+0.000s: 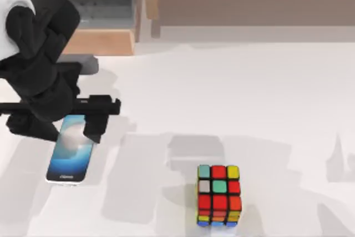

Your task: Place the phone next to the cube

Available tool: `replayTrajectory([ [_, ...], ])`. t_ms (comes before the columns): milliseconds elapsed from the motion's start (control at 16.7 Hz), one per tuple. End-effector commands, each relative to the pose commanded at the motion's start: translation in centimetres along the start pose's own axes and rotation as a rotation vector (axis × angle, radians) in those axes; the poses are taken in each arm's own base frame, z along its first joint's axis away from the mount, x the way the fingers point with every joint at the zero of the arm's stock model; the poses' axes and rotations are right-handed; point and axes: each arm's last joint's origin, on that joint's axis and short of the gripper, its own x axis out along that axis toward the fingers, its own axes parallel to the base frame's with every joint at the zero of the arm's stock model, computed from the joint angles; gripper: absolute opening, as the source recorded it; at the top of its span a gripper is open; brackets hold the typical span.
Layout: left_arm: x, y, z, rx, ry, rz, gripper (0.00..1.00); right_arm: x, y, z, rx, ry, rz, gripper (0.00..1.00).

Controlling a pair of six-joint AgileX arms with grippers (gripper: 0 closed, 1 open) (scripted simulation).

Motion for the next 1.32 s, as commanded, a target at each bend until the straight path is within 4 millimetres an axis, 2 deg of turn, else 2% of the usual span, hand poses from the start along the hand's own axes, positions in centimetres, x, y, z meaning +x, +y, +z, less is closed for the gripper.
replayTrajectory([
  [300, 1.2, -6.1, -2.5, -0.066, 0.050, 0.065, 0.00, 0.0, 0.0, 0.0, 0.000, 0.000, 0.000, 1.00],
  [540, 1.8, -8.8, -4.2, -0.096, 0.042, 0.121, 0.00, 0.0, 0.0, 0.0, 0.000, 0.000, 0.000, 1.00],
  [720, 2.0, -9.6, -4.8, -0.107, 0.032, 0.143, 0.00, 0.0, 0.0, 0.0, 0.000, 0.000, 0.000, 1.00],
  [1320, 1.8, -9.8, -4.7, -0.106, 0.029, 0.123, 0.00, 0.0, 0.0, 0.0, 0.000, 0.000, 0.000, 1.00],
])
